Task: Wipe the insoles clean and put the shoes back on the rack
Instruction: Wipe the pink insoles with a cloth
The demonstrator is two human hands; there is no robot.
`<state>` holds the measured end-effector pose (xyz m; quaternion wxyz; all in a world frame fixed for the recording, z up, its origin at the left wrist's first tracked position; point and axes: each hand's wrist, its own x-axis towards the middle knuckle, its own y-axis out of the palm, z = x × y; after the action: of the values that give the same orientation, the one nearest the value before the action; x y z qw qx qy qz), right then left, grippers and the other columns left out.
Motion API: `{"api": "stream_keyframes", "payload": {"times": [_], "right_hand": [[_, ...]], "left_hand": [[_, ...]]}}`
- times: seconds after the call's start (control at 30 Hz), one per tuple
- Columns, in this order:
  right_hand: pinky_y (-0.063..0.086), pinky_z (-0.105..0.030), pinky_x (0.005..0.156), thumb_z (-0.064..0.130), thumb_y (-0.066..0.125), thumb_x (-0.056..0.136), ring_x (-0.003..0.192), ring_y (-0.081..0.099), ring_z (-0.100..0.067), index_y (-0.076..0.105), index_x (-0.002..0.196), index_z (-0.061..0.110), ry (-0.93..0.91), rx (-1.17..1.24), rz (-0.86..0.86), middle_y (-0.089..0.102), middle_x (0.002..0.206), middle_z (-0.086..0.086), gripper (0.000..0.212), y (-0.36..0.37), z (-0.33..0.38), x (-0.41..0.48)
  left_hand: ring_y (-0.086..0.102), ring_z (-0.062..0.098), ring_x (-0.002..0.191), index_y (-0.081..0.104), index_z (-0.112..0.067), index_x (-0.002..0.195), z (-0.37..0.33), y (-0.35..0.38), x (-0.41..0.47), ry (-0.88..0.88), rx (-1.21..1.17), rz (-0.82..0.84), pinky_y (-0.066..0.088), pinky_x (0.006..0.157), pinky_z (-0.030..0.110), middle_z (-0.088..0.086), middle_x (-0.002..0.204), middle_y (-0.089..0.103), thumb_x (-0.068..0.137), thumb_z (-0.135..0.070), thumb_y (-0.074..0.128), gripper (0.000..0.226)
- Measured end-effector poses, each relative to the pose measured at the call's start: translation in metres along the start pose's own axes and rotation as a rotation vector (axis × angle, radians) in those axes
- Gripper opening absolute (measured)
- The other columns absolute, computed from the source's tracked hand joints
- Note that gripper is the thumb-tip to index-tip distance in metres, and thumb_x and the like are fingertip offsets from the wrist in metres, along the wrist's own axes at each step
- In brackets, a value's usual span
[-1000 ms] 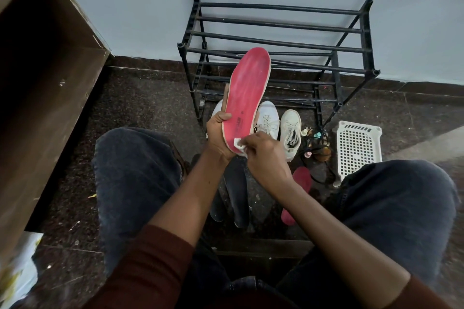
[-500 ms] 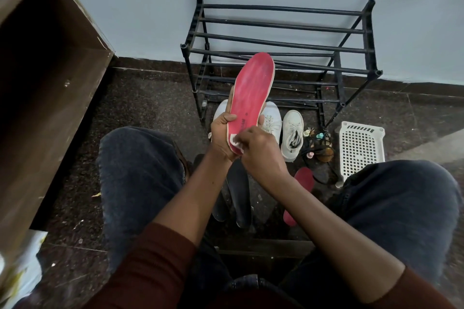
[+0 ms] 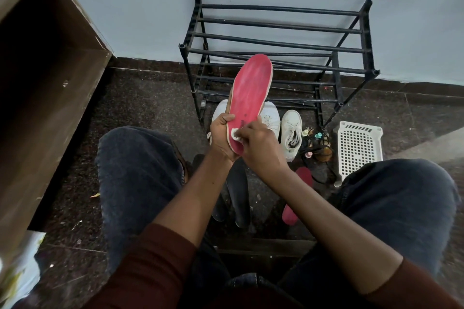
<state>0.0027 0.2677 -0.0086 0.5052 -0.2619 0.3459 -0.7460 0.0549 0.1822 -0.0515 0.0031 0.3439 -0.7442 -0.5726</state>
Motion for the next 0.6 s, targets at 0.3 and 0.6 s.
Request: {"api": "stream_keyframes", "payload": {"times": [0.3,0.6], "right_hand": [[0.04,-0.032,0.093,-0.013,0.053,0.07,0.079,0.058,-0.019,0.072,0.085,0.002,-0.201,-0.003,0.388,0.067,0.09,-0.01,0.029,-0.022,-0.008,0.0],[0.053,-0.043,0.068,-0.004,0.062,0.077,0.075,0.063,-0.032,0.072,0.092,0.003,-0.142,-0.021,0.087,0.066,0.091,-0.016,0.02,-0.002,-0.003,0.001]], "left_hand": [[0.069,0.029,0.07,0.061,0.006,0.1,0.016,-0.022,-0.007,-0.051,-0.069,-0.08,0.059,0.063,0.032,0.019,0.079,0.068,0.07,-0.024,0.039,0.047],[0.063,0.024,0.081,0.061,0.001,0.099,0.014,-0.013,-0.012,0.043,0.104,-0.279,0.053,0.08,0.033,0.012,0.084,0.06,0.089,-0.033,0.044,0.039]]}}
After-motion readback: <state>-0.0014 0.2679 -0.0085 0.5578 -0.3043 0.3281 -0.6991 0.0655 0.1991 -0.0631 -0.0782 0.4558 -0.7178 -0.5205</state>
